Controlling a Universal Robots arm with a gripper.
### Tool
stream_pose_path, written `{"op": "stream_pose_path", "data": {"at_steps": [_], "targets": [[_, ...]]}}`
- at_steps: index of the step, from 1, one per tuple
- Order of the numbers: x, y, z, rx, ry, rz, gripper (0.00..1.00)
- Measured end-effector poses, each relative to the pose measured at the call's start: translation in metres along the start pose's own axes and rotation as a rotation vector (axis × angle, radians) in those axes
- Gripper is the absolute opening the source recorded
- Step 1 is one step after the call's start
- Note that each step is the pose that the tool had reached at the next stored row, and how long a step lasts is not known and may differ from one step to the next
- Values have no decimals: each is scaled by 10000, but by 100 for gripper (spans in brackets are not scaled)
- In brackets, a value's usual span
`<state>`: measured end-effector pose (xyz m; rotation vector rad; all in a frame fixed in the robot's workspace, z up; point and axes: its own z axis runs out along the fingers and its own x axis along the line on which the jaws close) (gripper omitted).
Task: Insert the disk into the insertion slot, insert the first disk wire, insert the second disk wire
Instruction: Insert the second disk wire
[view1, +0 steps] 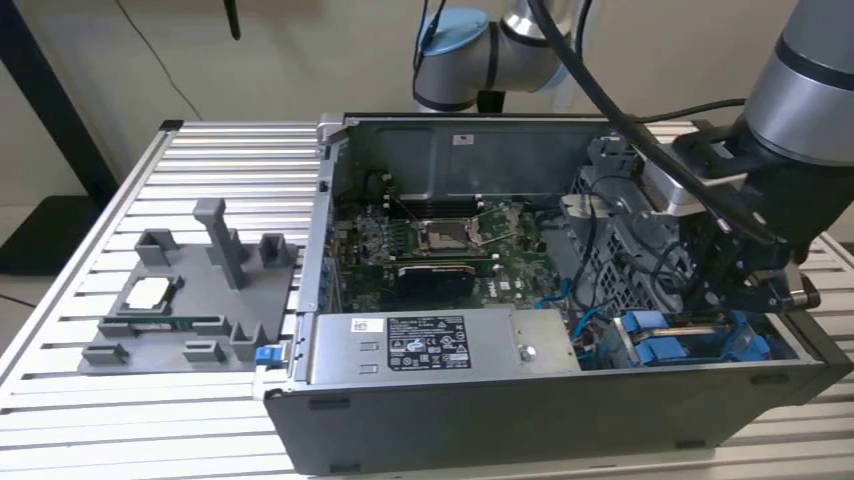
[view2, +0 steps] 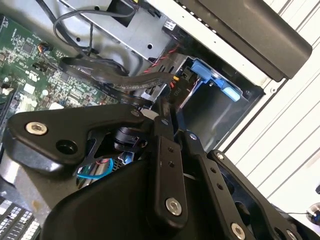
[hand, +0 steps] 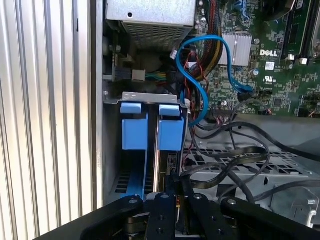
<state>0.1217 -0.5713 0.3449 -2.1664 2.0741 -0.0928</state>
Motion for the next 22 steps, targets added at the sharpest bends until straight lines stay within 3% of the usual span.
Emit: {"op": "stream_pose_path", "data": {"at_steps": [18,22], "targets": [[-5,35,112,79,35,-9,16],[-4,40,138,79,13,-5,16]]}}
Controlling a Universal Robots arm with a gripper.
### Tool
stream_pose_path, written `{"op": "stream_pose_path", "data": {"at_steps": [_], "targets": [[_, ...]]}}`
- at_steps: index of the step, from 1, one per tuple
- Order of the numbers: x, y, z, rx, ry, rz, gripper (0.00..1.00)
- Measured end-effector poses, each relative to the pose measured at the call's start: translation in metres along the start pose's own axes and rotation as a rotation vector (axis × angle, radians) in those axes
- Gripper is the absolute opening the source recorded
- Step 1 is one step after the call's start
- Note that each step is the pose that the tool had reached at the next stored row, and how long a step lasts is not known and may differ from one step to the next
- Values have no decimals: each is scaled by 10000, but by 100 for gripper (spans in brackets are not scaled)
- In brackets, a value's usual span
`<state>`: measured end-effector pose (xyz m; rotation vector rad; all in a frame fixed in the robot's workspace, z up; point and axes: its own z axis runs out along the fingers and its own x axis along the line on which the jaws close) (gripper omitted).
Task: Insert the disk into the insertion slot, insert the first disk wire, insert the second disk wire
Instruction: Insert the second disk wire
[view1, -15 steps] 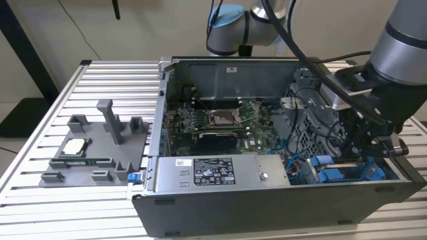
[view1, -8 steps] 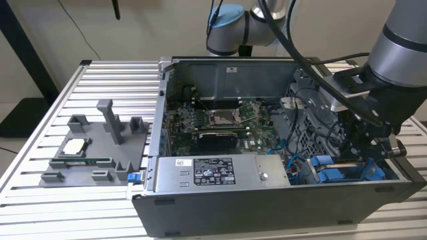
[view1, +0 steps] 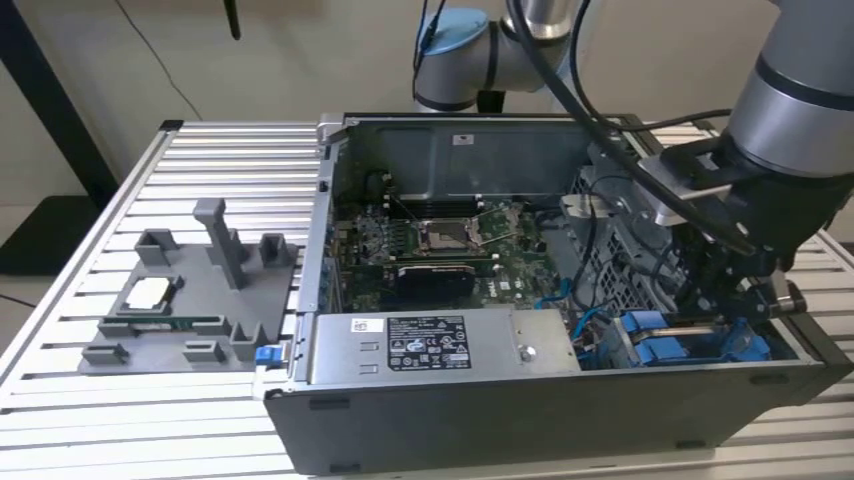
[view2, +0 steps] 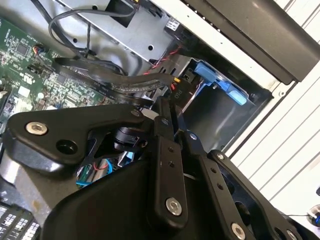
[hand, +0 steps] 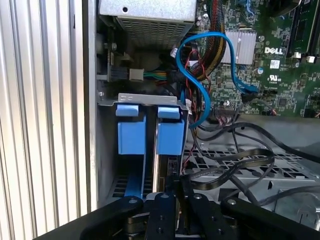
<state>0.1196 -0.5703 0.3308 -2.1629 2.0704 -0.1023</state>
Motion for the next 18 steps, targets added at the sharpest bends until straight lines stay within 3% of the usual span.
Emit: {"op": "stream_pose_path", "data": {"at_steps": [4,5,7,18], "targets": [[-1,0,10,2,-21,1,18],[-1,0,8,1,-16,0,24],[-2,-5,-26,-29,-10,1,24],[-24,-73,-474,-132,-5,14,24]]}}
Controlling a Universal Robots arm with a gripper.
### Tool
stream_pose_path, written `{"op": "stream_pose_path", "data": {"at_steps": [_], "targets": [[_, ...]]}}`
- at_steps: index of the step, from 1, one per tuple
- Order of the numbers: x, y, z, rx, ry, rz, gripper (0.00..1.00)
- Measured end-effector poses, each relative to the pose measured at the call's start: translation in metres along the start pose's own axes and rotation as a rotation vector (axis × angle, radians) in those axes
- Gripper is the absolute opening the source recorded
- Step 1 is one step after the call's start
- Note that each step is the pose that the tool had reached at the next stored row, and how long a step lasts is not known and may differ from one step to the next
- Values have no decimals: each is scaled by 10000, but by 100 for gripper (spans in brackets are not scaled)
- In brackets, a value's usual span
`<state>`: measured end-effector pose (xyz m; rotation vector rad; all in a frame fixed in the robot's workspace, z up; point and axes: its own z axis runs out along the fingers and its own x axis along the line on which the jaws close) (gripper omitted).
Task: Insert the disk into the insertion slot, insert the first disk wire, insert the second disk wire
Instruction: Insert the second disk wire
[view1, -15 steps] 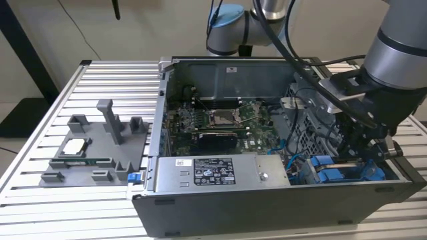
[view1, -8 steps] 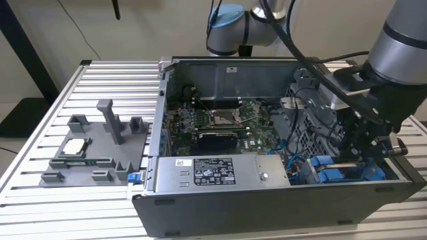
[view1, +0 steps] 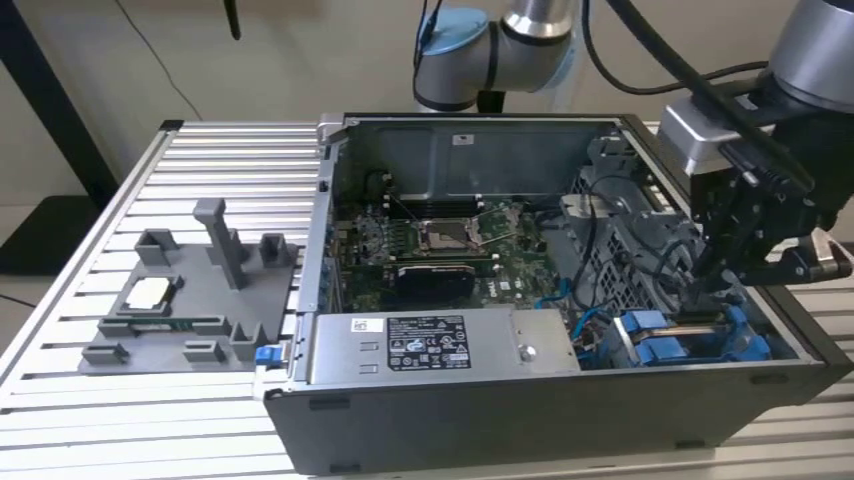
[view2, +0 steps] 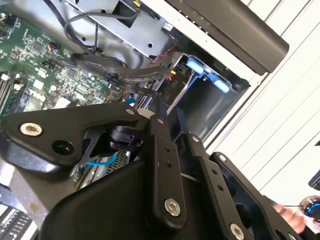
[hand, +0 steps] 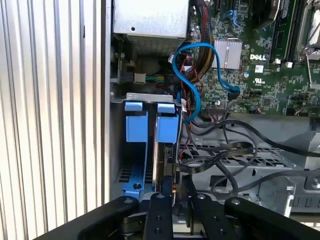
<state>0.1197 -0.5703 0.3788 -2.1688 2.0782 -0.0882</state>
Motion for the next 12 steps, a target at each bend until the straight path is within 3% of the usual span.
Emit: {"op": "stream_pose_path", "data": {"at_steps": [4,12], "targets": [[-7,-17,-119,-21,1,4,24],[-7,-19,-135,-21,0,8,24]]}}
